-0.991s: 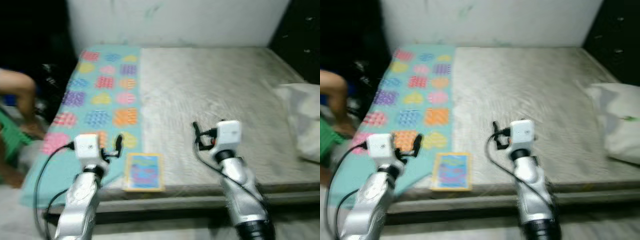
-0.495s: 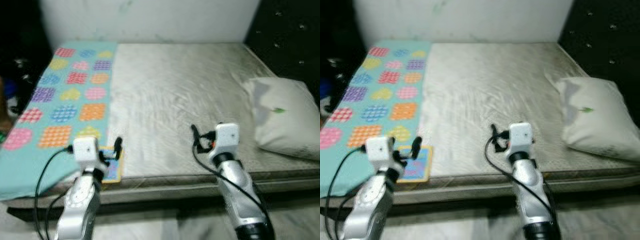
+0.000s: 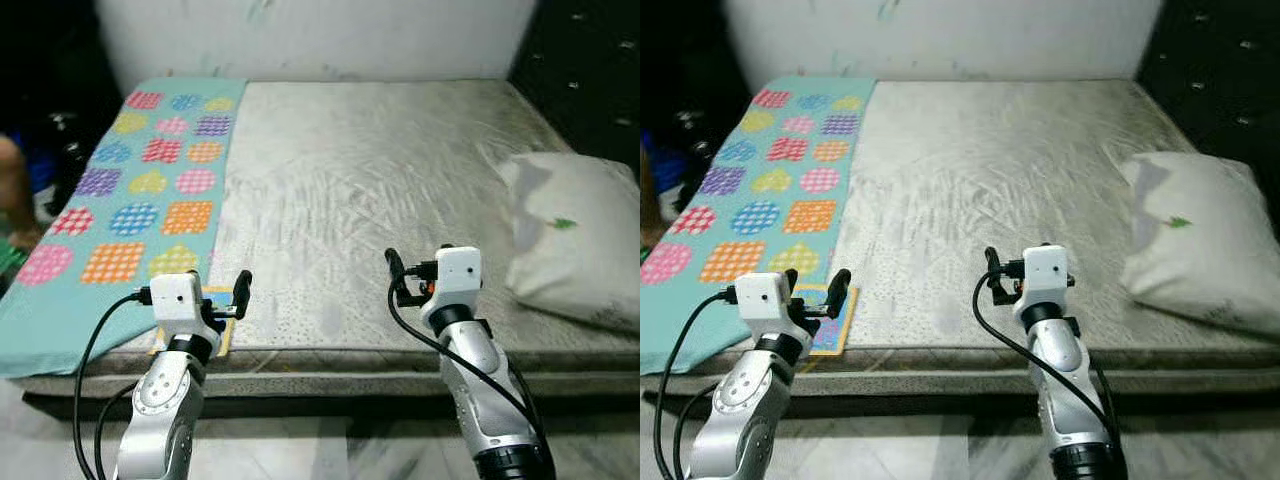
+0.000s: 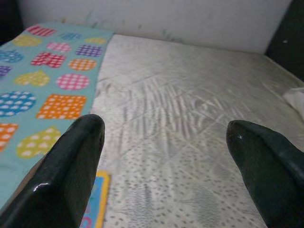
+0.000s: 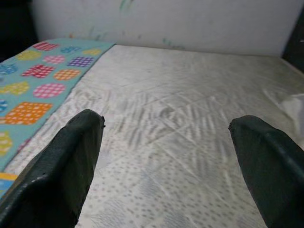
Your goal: Clean up the room
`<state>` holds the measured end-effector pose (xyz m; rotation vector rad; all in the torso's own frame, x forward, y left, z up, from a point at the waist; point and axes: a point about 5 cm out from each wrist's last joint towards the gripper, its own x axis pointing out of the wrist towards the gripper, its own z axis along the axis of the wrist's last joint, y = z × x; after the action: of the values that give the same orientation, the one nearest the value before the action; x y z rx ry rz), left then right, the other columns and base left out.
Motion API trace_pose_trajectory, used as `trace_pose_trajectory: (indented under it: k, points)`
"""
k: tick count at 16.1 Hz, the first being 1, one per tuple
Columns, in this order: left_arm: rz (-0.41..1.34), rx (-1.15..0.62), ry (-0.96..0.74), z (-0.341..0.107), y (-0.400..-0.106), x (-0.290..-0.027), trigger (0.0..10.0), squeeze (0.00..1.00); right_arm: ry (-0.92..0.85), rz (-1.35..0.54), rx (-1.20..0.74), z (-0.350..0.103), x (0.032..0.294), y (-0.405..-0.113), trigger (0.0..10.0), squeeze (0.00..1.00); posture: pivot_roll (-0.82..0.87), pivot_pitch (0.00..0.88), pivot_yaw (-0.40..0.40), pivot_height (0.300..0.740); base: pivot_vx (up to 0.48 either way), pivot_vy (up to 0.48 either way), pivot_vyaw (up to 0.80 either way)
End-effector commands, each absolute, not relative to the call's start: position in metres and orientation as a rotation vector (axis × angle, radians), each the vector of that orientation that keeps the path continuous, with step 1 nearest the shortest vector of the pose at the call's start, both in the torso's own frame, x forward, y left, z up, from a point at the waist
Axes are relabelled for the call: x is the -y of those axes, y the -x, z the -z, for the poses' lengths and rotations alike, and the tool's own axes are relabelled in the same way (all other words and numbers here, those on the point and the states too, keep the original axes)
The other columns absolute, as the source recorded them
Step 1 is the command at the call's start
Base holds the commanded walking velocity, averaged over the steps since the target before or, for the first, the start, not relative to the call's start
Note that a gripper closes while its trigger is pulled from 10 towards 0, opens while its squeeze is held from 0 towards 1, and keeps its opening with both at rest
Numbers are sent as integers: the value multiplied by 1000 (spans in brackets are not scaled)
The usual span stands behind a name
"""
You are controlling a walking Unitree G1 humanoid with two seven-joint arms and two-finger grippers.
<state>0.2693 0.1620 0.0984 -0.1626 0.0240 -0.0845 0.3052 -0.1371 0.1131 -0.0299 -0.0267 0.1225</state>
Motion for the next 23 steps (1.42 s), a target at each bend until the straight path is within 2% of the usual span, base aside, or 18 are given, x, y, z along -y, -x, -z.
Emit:
trace_pose_trajectory:
  k: [1,8,16,19,23]
  points:
    - [86,-8,155,-102,-270,-165,10000,0,24,-133,32,-116,134,-307,10000,0,-34,93,0,740,330,0,0]
    - [77,-14,155,-101,-270,-165,10000,0,22,-129,32,-116,135,-307,10000,0,-34,91,-3,740,342,0,0]
    - [19,-46,134,-97,-271,-169,10000,0,10,-129,24,-115,136,-307,10000,0,-27,86,-9,740,0,0,0]
    - [19,-50,135,-95,-271,-169,10000,0,4,-129,21,-114,136,-308,10000,0,-26,76,-6,740,0,0,-550]
    - [17,-44,133,-95,-271,-169,10000,0,-4,-134,28,-115,135,-308,10000,0,-23,66,-5,740,0,0,0]
